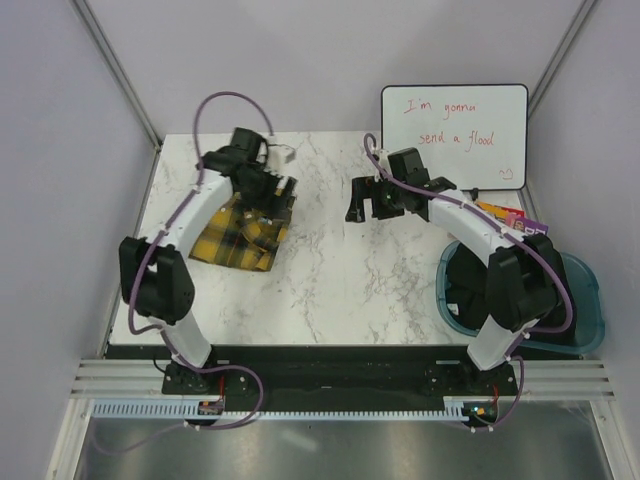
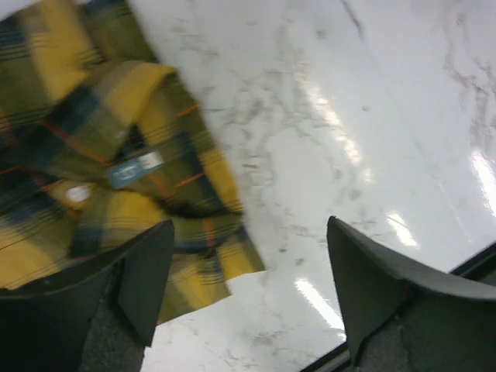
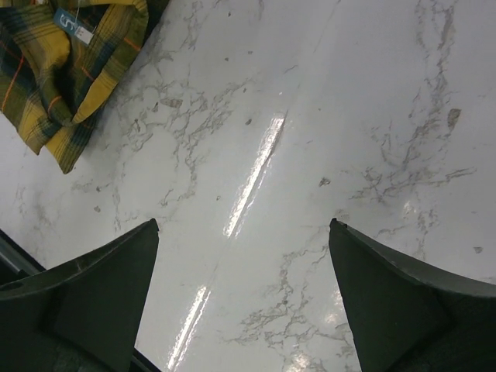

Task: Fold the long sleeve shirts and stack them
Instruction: Fold the shirt

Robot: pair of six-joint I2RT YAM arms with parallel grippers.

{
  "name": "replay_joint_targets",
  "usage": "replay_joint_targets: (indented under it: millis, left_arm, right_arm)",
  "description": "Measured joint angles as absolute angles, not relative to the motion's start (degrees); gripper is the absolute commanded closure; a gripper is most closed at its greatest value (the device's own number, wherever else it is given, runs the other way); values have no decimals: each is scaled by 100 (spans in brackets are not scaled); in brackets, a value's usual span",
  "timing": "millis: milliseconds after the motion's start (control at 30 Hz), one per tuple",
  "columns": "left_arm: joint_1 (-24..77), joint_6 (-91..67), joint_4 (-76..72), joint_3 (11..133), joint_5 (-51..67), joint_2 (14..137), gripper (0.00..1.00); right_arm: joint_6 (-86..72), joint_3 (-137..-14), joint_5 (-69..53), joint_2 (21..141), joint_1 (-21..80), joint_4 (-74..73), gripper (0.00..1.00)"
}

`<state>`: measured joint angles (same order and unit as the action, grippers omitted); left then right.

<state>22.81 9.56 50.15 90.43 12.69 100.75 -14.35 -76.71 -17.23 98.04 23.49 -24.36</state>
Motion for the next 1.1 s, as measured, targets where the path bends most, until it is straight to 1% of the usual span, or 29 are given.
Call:
replay_joint_targets:
  millis: [33,100,133,200,233,267,300,333,400,500,600,667,733,800,867,900,967,1000,1067,1100]
  left_arm:
    - [1927,1138,5074,9037,1406,9994,27]
    - [1057,1634,5076,8976,1546,9950,35]
    - [746,1817,5072,8914,1525,9955,45]
    - [130,2353,5098,8637,1479,9966,50]
    - [-32,2589,5100,8471,1426,9974,53]
    - [-102,2768,5105,8329,1378,9979,56]
    - [-134,2987,5092,8125,1347,9985,62]
    - [-128,3183,5057,7896,1323,9990,66]
    - [-56,3492,5015,7404,1249,9994,78]
    - [36,3750,4877,6687,1131,10044,85]
    - [222,3754,4759,6230,1085,10145,90]
    - [576,3597,4729,6173,923,10097,91]
    - [1142,3295,4735,6189,760,10097,92]
    - [1981,2779,4713,6311,1293,10158,89]
    - [2775,2320,4818,6700,2073,10294,88]
    - [3065,2141,4838,6952,2434,10320,84]
    - [3262,1918,4934,7476,2842,10269,79]
    - [3216,1885,4967,7706,2919,10202,74]
    - [2965,1896,5074,8014,2867,10014,69]
    - [2700,1940,5120,8099,2845,9865,61]
  right_arm:
    - [-1446,-7590,-1831,9773,2351,-2408,2]
    - [-1483,-7426,-2045,9719,2351,-2366,2]
    - [-1505,-7358,-2134,9701,2351,-2349,2]
    - [-1535,-7244,-2300,9679,2353,-2303,2]
    - [-1546,-7199,-2375,9666,2351,-2290,2]
    - [-1562,-7168,-2416,9655,2351,-2285,2]
    - [-1575,-7140,-2480,9647,2351,-2274,2]
    - [-1588,-7111,-2528,9631,2351,-2263,2]
    - [-1634,-7054,-2609,9585,2351,-2261,2]
    - [-1664,-6971,-2652,9452,2351,-2261,2]
    - [-1673,-6945,-2661,9277,2346,-2263,2]
    - [-1667,-6945,-2661,9201,2331,-2263,2]
    - [-1647,-6945,-2657,9177,2274,-2268,2]
    - [-1621,-6947,-2646,9177,2163,-2322,2]
    - [-1594,-6956,-2617,9177,2021,-2418,2]
    - [-1573,-6963,-2604,9177,1968,-2451,2]
    - [-1553,-6967,-2576,9174,1874,-2497,2]
    - [-1542,-6967,-2574,9174,1852,-2508,2]
    - [-1535,-6967,-2587,9174,1850,-2530,2]
    - [-1535,-6967,-2602,9174,1852,-2530,2]
